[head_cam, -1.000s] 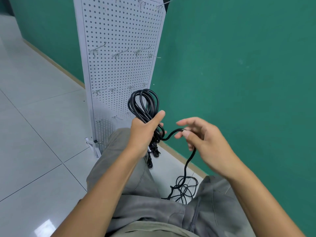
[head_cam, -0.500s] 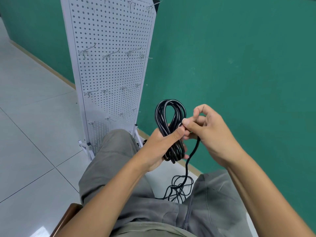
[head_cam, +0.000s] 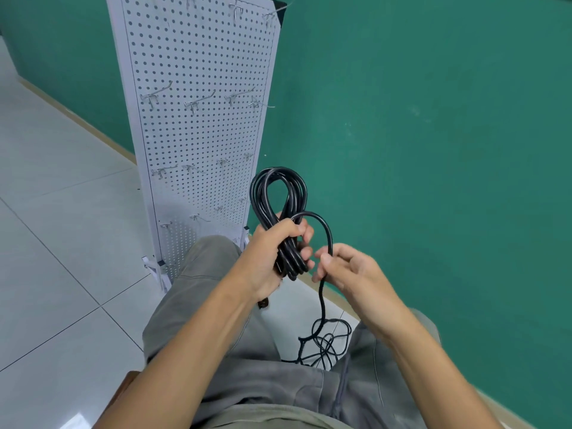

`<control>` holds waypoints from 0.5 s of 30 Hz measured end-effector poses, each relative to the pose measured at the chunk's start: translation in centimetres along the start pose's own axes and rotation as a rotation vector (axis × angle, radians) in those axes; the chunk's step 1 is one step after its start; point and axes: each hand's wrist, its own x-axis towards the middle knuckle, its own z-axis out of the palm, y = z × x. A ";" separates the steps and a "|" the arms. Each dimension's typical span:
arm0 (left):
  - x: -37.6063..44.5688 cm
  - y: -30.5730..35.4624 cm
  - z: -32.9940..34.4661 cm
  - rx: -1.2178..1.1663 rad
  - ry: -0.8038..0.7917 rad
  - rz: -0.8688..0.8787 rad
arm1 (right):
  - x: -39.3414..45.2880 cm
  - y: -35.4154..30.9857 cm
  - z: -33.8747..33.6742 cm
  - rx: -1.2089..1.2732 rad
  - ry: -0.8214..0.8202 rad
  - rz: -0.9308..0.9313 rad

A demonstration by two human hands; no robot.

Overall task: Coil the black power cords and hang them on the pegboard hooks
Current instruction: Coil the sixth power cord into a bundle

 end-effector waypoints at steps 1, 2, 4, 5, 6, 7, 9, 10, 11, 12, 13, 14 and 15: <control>0.0 0.1 -0.1 0.000 0.013 0.004 | -0.1 0.4 0.0 -0.033 0.029 -0.014; 0.1 0.2 -0.2 0.002 0.021 0.001 | -0.3 0.5 0.0 -0.034 0.068 -0.034; 0.1 0.4 -0.2 0.030 0.028 -0.024 | -0.5 0.3 -0.2 0.051 0.155 -0.077; 0.2 0.5 -0.2 0.059 0.029 -0.042 | -0.5 0.0 -0.3 0.089 0.183 -0.104; 0.2 0.5 -0.3 0.104 0.035 -0.059 | -0.5 -0.5 -0.3 0.100 0.198 -0.133; 0.2 0.5 -0.3 0.159 0.043 -0.077 | -0.4 -1.0 -0.3 0.087 0.204 -0.170; 0.2 0.1 -0.4 0.239 0.047 -0.120 | -0.2 -2.2 -0.2 0.001 0.228 -0.255; 0.1 -0.2 -0.3 0.252 0.044 -0.147 | 0.0 -2.8 0.0 -0.049 0.240 -0.286; 0.0 -0.3 -0.1 0.257 0.041 -0.170 | 0.1 -3.5 0.3 -0.081 0.254 -0.301; 0.0 -0.6 0.2 0.254 0.034 -0.175 | 0.3 -4.1 0.7 -0.089 0.261 -0.296; -0.1 -0.8 0.4 0.253 0.025 -0.167 | 0.4 -4.6 1.0 -0.079 0.261 -0.286; -0.1 -1.0 0.5 0.262 0.011 -0.148 | 0.4 -4.9 1.4 -0.054 0.253 -0.269; -0.1 -1.0 0.6 0.286 -0.002 -0.124 | 0.6 -5.1 1.6 -0.028 0.246 -0.239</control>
